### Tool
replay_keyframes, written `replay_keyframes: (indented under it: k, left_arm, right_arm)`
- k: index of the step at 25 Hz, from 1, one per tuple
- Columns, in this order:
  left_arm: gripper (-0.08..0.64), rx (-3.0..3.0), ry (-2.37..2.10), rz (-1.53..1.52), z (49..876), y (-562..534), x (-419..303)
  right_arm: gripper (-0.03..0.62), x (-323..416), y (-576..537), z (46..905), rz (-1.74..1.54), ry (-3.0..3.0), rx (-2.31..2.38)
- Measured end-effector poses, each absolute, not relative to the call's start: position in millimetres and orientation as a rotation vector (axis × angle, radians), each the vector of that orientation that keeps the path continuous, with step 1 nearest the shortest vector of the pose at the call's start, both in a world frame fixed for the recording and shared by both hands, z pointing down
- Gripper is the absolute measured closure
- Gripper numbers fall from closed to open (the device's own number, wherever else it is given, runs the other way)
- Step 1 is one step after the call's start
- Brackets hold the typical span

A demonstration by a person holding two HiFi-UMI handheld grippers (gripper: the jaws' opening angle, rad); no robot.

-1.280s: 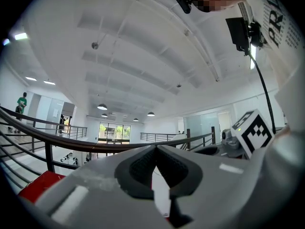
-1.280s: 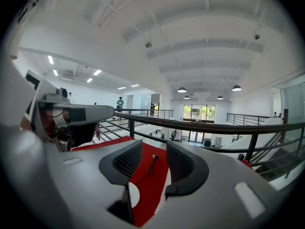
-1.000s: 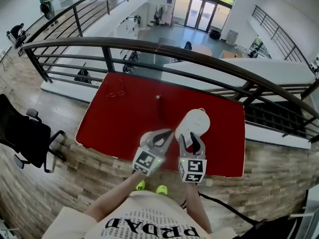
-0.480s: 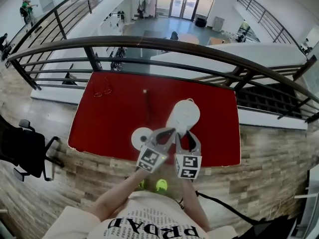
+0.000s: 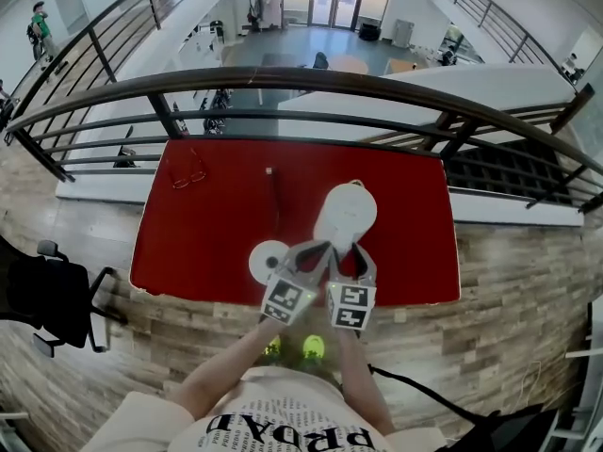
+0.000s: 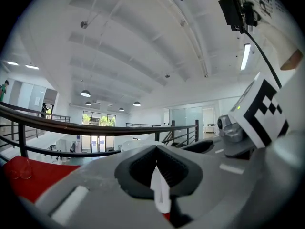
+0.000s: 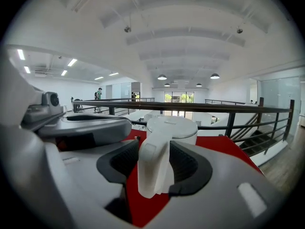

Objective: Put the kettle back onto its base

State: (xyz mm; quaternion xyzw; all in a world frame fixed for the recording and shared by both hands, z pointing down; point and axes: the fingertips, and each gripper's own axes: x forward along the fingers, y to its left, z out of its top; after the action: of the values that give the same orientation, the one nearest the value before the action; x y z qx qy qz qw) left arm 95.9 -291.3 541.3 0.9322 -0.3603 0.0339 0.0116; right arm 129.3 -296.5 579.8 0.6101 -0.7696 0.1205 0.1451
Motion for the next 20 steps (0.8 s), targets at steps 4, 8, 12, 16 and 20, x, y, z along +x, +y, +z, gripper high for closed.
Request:
replay_keyframes:
  k: [4, 8, 12, 16, 20]
  left_arm:
    - [0.565, 2.898, -1.120, 0.111, 545.7, -296.2, 92.1]
    - [0.565, 2.905, -1.093, 0.126, 548.5, -296.7, 89.6]
    - [0.565, 2.909, -1.072, 0.122, 550.2, -294.6, 88.8]
    - [0.564, 2.903, -1.037, 0.146, 557.8, -290.5, 84.4]
    - [0.564, 2.910, -1.019, 0.163, 560.6, -289.5, 84.5]
  right_arm:
    - [0.388, 127.5, -299.9, 583.4, 0.351, -2.191, 1.795]
    - [0.373, 125.2, -304.4, 588.7, 0.380, -2.183, 1.819]
    - [0.373, 125.9, -314.1, 589.0, 0.391, -2.166, 1.846]
    - [0.373, 125.0, -318.1, 594.4, 0.387, -2.118, 1.887]
    - [0.374, 128.1, -321.4, 598.0, 0.409, -2.093, 1.922]
